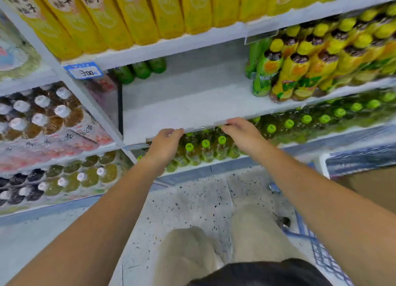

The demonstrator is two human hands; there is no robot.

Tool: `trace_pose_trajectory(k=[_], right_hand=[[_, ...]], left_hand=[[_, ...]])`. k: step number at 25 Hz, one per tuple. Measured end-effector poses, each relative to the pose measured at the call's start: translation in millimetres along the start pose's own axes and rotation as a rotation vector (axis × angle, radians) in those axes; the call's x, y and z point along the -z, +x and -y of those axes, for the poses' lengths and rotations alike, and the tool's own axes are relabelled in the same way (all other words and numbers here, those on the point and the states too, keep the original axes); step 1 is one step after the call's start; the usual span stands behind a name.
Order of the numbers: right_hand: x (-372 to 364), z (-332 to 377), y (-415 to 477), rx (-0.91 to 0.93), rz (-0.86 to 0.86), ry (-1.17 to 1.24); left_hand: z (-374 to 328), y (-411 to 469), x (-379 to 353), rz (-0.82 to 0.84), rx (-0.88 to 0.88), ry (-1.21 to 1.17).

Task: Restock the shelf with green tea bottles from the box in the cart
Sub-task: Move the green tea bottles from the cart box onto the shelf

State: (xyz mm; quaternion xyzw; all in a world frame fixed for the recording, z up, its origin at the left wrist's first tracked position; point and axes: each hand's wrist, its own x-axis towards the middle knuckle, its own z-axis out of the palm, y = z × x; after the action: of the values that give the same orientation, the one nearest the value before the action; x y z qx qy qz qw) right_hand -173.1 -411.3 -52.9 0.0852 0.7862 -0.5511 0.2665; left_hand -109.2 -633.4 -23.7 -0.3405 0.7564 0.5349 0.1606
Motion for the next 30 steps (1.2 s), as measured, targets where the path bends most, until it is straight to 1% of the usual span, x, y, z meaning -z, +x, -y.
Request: trace_pose_trajectory(k=[2, 5, 8, 9, 11, 13, 15, 17, 20, 23, 28, 30], right_hand=[[20.8, -0.2, -37.6, -0.037, 0.011, -0.021], [52.4, 3.1, -93.5, -0.083, -0.035, 0.025], [88.3, 7.4, -148.1, -0.140, -0.096, 0.017], [98.9, 4.3, -164.5, -0.147, -0.134, 0.023], [140.7, -29.9, -245.0, -0.173, -0.373, 0.082], [151.2, -42.3, -261.1, -0.163, -0.384, 0.069], [157.5, -50.4, -266.2, -0.180, -0.411, 0.045], [176.5, -63.4, -291.0, -0.199, -0.515, 0.060], [226.6, -95.8, -328.3, -0.226, -0.619, 0.079], [279.6, -130.2, -349.6, -0.245, -0.677, 0.116], [379.4, -191.7, -379.2, -0.298, -0.641, 0.149], [424.7, -212.9, -385.0, -0.324, -0.651, 0.142]], left_hand=[[-10.7, -39.2, -9.5, 0.062, 0.021, 0.022], [-28.2, -94.4, -22.7, 0.151, 0.006, 0.041], [-42.0, -132.0, -47.1, 0.201, -0.099, 0.090], [-43.2, -142.9, -52.8, 0.239, -0.150, 0.132], [-42.7, -195.7, -92.4, 0.452, -0.300, 0.299], [-37.7, -203.7, -98.9, 0.456, -0.348, 0.329], [-38.4, -203.8, -105.8, 0.446, -0.359, 0.338], [-39.2, -215.9, -126.7, 0.496, -0.386, 0.349], [-57.6, -250.0, -182.8, 0.586, -0.448, 0.399], [-74.4, -272.4, -252.9, 0.640, -0.457, 0.418], [-92.2, -309.5, -368.5, 0.683, -0.369, 0.431], [-99.7, -321.5, -415.0, 0.673, -0.356, 0.404]])
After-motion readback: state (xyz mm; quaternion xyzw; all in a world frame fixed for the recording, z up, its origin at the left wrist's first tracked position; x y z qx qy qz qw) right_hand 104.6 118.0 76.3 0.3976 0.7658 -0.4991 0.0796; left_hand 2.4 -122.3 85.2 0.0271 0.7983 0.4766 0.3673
